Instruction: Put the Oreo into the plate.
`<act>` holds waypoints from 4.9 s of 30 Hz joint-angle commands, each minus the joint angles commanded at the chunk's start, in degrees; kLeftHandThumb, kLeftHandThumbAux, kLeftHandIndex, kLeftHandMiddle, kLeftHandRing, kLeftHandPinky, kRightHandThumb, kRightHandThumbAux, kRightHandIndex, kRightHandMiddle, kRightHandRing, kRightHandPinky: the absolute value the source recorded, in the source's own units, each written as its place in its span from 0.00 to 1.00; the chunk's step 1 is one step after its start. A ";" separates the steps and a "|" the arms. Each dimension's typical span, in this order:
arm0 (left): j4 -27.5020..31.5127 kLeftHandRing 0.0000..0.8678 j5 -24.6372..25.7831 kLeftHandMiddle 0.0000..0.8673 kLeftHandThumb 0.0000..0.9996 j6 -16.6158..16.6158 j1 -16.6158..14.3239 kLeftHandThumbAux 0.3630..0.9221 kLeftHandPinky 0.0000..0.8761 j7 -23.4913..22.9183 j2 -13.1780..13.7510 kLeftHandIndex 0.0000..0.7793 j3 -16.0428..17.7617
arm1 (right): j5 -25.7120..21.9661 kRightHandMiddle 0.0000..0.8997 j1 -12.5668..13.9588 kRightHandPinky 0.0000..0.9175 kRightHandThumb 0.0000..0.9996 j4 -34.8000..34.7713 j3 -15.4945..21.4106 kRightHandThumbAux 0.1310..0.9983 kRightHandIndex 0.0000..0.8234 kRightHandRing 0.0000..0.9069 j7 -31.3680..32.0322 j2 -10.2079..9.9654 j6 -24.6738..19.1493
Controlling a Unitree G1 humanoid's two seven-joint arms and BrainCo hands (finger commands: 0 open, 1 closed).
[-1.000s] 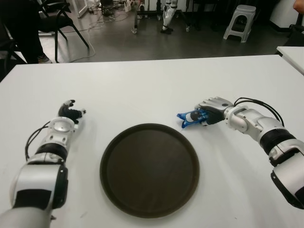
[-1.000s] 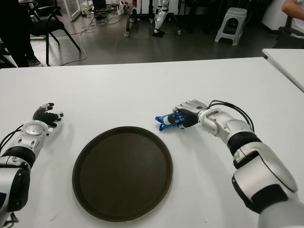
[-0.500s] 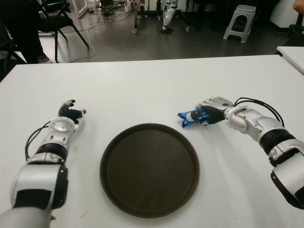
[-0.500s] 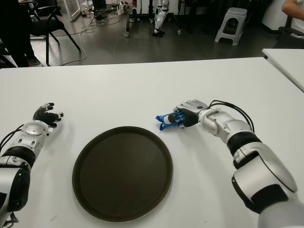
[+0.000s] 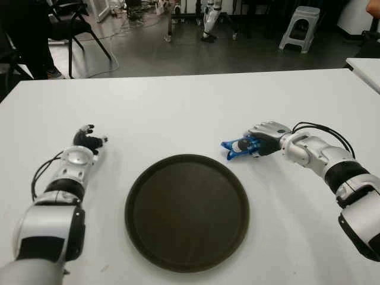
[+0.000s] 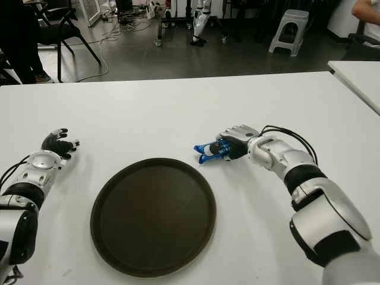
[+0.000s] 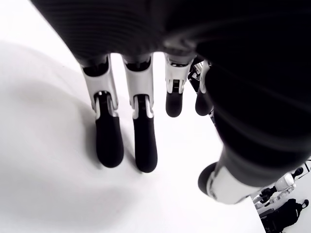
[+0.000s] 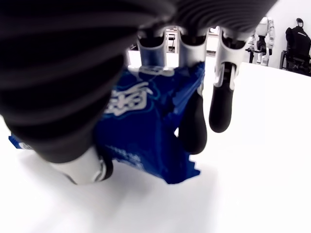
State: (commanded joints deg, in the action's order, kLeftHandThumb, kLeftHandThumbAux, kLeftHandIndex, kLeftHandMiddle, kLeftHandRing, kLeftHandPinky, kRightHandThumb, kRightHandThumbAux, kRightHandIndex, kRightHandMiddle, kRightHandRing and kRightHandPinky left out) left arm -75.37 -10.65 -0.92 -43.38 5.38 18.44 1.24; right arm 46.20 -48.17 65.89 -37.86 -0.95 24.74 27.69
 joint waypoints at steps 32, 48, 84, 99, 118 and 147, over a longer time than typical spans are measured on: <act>-0.18 0.18 0.71 0.16 0.25 1.02 0.46 0.73 0.19 0.09 0.01 0.14 0.86 | -2.02 0.81 -0.37 0.70 0.69 -0.60 3.84 0.69 0.52 0.78 -1.94 -1.66 1.16; -0.30 0.17 0.48 0.14 0.25 1.17 0.54 0.73 0.17 -0.12 0.10 0.14 0.66 | -7.52 0.85 0.61 0.78 0.69 -3.67 8.42 0.69 0.53 0.83 -3.39 -3.92 6.41; -0.35 0.17 0.28 0.13 0.17 1.16 0.45 0.75 0.19 -0.85 0.38 0.12 0.58 | -26.58 0.90 9.40 0.85 0.69 -11.75 18.78 0.69 0.53 0.88 9.33 -12.86 14.30; -0.30 0.16 -0.05 0.13 0.17 0.74 0.09 0.76 0.17 -0.60 0.22 0.12 0.25 | -22.70 0.91 13.65 0.86 0.69 -17.25 15.58 0.70 0.53 0.90 7.51 -15.32 17.73; -0.20 0.15 0.36 0.13 0.16 0.40 -0.08 0.75 0.15 -1.16 0.15 0.10 -0.02 | -19.09 0.90 15.50 0.84 0.69 -17.91 11.13 0.69 0.53 0.89 9.30 -16.45 19.12; -0.11 0.17 0.60 0.14 0.17 0.45 -0.13 0.75 0.19 -0.91 0.08 0.13 0.11 | -18.96 0.88 17.19 0.81 0.69 -18.36 10.24 0.70 0.53 0.86 12.01 -16.80 17.54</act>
State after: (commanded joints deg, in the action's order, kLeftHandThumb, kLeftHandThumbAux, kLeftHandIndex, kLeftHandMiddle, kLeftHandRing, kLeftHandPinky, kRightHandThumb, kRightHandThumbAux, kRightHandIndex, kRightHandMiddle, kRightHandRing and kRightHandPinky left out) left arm -75.47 -10.06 -0.47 -43.51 4.47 18.53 1.35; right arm 27.24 -30.97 47.53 -27.63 11.06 7.94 45.23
